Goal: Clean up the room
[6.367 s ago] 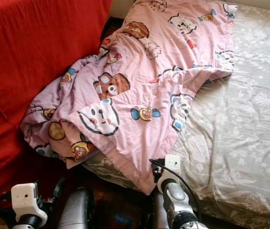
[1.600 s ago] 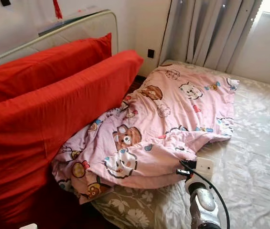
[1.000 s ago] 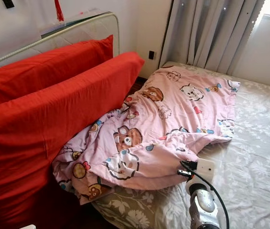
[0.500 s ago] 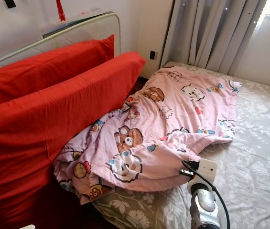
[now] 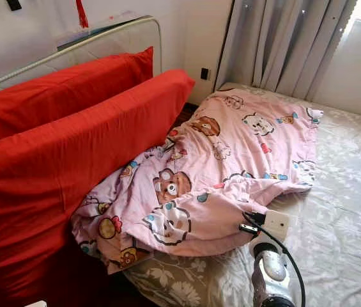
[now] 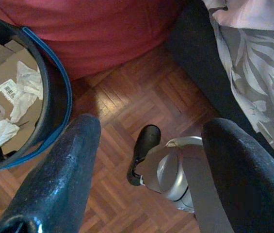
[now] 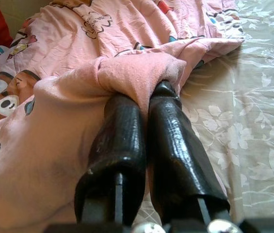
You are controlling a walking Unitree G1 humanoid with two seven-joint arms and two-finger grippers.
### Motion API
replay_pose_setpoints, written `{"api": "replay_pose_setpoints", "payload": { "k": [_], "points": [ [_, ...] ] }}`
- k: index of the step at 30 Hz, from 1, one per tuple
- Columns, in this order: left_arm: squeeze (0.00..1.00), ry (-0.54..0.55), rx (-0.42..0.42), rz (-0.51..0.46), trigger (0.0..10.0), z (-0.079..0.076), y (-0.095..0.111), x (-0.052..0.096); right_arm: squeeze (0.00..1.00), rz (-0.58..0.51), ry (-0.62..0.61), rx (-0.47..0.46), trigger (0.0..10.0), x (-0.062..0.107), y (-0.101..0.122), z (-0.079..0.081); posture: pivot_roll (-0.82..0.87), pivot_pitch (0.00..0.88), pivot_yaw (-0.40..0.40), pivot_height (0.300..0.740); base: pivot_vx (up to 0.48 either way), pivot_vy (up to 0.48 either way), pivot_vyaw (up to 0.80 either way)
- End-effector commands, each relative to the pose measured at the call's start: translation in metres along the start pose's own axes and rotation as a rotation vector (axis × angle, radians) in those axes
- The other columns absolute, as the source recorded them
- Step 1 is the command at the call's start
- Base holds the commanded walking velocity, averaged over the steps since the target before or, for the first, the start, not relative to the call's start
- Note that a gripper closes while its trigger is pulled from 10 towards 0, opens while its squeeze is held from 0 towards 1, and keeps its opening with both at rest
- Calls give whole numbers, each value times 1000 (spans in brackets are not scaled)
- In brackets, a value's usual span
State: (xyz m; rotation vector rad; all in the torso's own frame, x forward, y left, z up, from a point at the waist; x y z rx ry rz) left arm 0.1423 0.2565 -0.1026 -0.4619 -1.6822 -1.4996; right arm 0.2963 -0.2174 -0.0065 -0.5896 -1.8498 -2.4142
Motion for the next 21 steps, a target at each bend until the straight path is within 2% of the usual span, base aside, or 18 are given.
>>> {"api": "replay_pose_setpoints", "payload": {
  "k": [1, 21],
  "points": [
    [0, -1, -17, 12, 10000, 2, -1, 0, 0, -32, -5, -12, 10000, -2, 7, 1, 93, 0, -65, 740, 0, 0, 0],
    [0, -5, -26, 10, 10000, 1, 1, -1, 0, -43, 10, -14, 10000, -3, 8, 8, 96, 2, -64, 740, -247, 0, 0]
  ]
}}
Point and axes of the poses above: a point about 5 cm out from each wrist's last joint towards the gripper, its own x axis pointing back from the gripper into the wrist, its own y axis along the axis of the wrist's last joint, z = x × y, the point moved 2 cm from there along -x, pointing out of the wrist towards the gripper, and after that the axes turned 4 degrees about -x, right-handed, at the moved point
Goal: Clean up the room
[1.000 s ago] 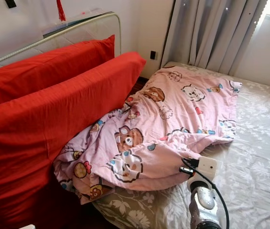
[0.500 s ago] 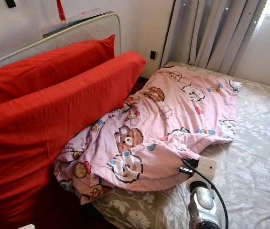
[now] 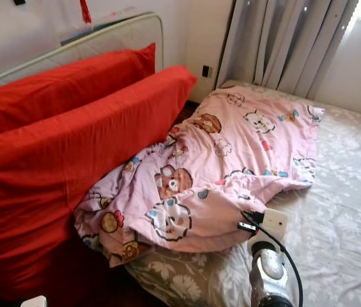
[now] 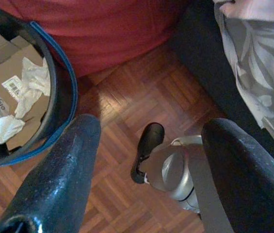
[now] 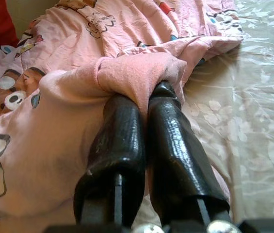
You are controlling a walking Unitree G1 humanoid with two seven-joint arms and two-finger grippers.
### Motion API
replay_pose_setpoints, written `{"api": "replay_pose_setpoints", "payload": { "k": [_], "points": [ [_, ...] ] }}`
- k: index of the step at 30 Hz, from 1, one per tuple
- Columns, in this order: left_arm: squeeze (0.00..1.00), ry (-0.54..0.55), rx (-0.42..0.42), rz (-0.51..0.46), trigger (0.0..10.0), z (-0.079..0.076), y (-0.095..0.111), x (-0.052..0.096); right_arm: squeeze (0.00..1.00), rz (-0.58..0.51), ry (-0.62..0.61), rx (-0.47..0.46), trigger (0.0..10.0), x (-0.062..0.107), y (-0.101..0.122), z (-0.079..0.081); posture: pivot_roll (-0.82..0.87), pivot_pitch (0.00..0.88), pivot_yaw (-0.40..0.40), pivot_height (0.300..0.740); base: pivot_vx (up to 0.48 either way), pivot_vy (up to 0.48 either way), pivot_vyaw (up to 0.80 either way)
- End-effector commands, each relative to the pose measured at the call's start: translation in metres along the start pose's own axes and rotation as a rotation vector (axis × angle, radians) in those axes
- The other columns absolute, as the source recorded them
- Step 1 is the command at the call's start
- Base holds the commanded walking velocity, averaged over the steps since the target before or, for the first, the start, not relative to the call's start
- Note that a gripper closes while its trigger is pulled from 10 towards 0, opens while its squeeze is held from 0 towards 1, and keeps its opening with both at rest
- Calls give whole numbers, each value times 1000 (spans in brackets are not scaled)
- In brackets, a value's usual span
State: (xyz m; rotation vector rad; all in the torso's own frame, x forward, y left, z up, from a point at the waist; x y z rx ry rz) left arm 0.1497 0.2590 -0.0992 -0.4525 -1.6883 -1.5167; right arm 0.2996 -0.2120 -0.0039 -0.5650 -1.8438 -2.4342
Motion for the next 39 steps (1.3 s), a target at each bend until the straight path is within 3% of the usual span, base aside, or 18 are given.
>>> {"api": "replay_pose_setpoints", "payload": {
  "k": [1, 39],
  "points": [
    [0, -4, -21, 28, 10000, 1, -7, 2, 0, -27, 1, -3, 10000, -2, 5, 2, 97, 3, -64, 740, -262, 0, 0],
    [0, -7, -28, 31, 10000, 3, -10, 3, 0, -119, -28, -17, 10000, -6, 23, 1, 98, 17, -60, 740, -245, 0, 0]
  ]
}}
Point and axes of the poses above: a point about 5 cm out from each wrist's last joint towards the gripper, its own x axis pointing back from the gripper into the wrist, its own y axis along the axis of the wrist's last joint, z = x × y, the point moved 2 cm from there along -x, pointing out of the wrist towards the gripper, and after that the axes turned 4 degrees about -x, right-handed, at the moved point
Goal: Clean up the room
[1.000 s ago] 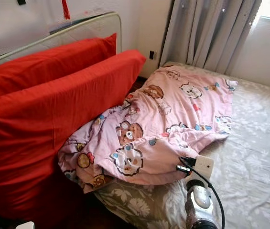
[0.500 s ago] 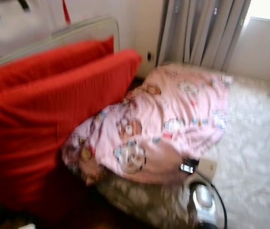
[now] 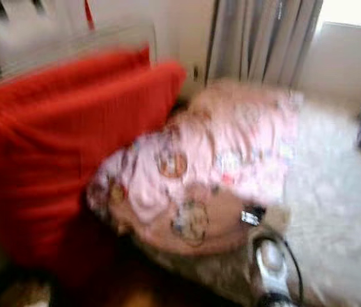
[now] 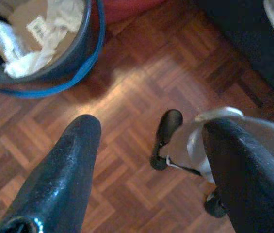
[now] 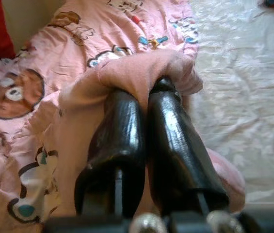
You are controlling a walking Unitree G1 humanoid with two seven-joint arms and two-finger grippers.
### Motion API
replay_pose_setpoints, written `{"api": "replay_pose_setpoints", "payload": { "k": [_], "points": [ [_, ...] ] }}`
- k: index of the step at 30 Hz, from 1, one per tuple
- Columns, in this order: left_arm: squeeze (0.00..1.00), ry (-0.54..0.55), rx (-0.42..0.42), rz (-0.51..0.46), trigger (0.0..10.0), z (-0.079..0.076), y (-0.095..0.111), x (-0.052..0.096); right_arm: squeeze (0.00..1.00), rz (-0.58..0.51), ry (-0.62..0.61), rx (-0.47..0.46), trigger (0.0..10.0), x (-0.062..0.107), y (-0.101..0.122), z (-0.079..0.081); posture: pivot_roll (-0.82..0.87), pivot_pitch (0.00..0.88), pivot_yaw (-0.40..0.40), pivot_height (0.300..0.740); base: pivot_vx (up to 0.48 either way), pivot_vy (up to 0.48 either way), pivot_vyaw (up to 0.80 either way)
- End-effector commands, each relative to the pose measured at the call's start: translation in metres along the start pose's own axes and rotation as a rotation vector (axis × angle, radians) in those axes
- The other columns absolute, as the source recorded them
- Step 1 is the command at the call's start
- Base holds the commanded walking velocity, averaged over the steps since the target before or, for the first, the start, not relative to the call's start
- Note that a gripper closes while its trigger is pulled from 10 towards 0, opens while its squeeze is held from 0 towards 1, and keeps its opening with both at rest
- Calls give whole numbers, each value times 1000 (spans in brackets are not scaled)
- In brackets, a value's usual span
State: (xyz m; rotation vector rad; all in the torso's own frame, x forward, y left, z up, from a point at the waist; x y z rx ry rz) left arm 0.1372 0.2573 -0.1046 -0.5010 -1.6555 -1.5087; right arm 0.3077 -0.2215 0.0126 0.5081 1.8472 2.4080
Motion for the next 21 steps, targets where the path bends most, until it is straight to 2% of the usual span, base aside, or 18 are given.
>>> {"api": "replay_pose_setpoints", "payload": {
  "k": [1, 14, 18, 21],
  "points": [
    [0, -2, -4, -10, 10000, 0, 3, -1, 0, -15, 1, -13, 10000, -1, 3, 4, 98, 17, -60, 740, 0, 0, 0],
    [0, -16, -24, -4, 10000, -1, 4, -1, 0, -1, -97, -42, 10000, 0, 2, -12, 97, 17, -63, 740, 0, 0, 0],
    [0, -22, -33, -3, 10000, -1, 4, -1, 0, 94, -158, -8, 10000, 4, -12, -22, 97, 18, -63, 740, 0, 0, 0],
    [0, -22, -34, -3, 10000, -1, 4, -1, 0, 149, -178, -23, 10000, 7, -21, -27, 95, 18, -64, 740, 0, 0, 0]
  ]
}}
Point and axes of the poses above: a point about 5 cm out from each wrist's last joint towards the gripper, its own x axis pointing back from the gripper into the wrist, its own y axis along the axis of the wrist's last joint, z = x × y, the point moved 2 cm from there along -x, pointing out of the wrist towards the gripper, and after that the axes turned 4 degrees about -x, right-handed, at the moved point
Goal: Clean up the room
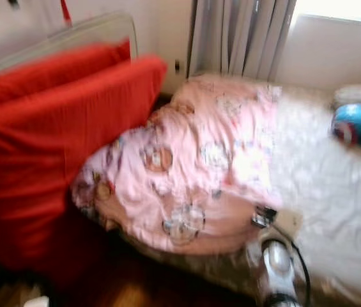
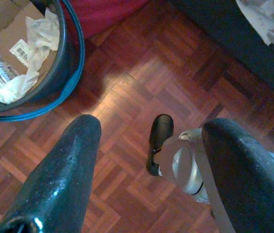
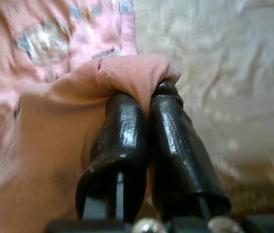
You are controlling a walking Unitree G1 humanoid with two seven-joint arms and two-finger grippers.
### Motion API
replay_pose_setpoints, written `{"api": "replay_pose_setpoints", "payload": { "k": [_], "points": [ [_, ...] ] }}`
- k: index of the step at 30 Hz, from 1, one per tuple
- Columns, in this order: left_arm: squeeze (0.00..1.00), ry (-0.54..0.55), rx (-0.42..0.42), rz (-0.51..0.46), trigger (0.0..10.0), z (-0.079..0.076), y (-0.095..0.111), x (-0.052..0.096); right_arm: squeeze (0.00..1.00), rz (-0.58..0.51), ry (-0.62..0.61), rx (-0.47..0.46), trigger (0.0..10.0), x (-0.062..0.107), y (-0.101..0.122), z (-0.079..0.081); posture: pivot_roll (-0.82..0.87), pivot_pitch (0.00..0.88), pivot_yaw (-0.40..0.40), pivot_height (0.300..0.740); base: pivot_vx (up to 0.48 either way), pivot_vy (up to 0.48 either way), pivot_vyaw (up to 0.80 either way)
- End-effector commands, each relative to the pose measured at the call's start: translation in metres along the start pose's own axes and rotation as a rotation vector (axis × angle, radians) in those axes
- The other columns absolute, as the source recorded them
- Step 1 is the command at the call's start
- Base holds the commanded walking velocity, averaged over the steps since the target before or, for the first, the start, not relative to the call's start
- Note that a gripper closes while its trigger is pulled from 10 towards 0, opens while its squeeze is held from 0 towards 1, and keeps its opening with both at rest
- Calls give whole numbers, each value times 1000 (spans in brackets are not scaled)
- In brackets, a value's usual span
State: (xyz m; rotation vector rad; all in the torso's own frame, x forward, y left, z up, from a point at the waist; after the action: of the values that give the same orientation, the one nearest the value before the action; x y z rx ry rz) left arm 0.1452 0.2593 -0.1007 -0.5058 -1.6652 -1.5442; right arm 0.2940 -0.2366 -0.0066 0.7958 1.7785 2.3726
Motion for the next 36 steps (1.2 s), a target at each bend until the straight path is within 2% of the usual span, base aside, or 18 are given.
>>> {"api": "replay_pose_setpoints", "payload": {
  "k": [1, 3, 5, 6, 11, 15, 20, 33, 34, 36],
  "points": [
    [0, -8, -14, 21, 10000, -1, -5, 1, 0, 71, -34, -9, 10000, 2, -11, -7, 96, 18, -64, 740, 0, 0, 0],
    [0, -12, -22, 21, 10000, -1, -5, 1, 0, 186, -73, -15, 10000, 8, -31, -17, 97, 19, -64, 740, 0, 0, 0],
    [0, -13, -24, 21, 10000, -1, -5, 1, 0, 210, -78, -15, 10000, 10, -35, -19, 97, 19, -64, 740, 0, 0, 0],
    [0, -15, -27, 22, 10000, -1, -5, 1, 0, 281, -84, 0, 10000, 15, -48, -23, 97, 19, -64, 740, 0, 0, 0],
    [0, -20, -33, 22, 10000, -2, -4, 1, 0, 383, -80, 36, 10000, 25, -66, -27, 94, 20, -62, 740, 0, 0, 0],
    [0, -22, -36, 21, 10000, -2, -4, 1, 0, 413, -82, 30, 10000, 28, -71, -28, 93, 19, -63, 740, 0, 0, 0],
    [0, -26, -46, 21, 10000, -2, -4, 1, 0, 463, -151, -12, 10000, 36, -81, -44, 95, 20, -61, 740, 0, 0, 0],
    [0, -31, -60, 22, 10000, -2, -3, 1, 0, 464, -147, -22, 10000, 36, -81, -44, 95, 22, -58, 740, 0, 0, 0],
    [0, -31, -61, 22, 10000, -2, -3, 1, 475, 464, -148, -23, 10000, 36, -81, -44, 96, 22, -58, 740, 0, 0, 0],
    [0, -31, -63, 23, 10000, -2, -4, 1, 514, 464, -147, -25, 10000, 36, -81, -44, 96, 22, -58, 740, 0, 0, 0]
  ]
}}
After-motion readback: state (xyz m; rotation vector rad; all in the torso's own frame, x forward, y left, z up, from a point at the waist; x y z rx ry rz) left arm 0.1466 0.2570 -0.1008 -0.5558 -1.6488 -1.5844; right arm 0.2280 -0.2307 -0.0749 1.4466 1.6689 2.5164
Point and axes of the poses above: a point about 5 cm out from each wrist's last joint towards the gripper, its own x axis pointing back from the gripper into the wrist, its own y axis along the axis of the wrist's last joint, z = x × y, the point moved 2 cm from there along -x, pointing out of the wrist towards the gripper, and after that the axes turned 4 degrees about -x, right-handed, at the moved point
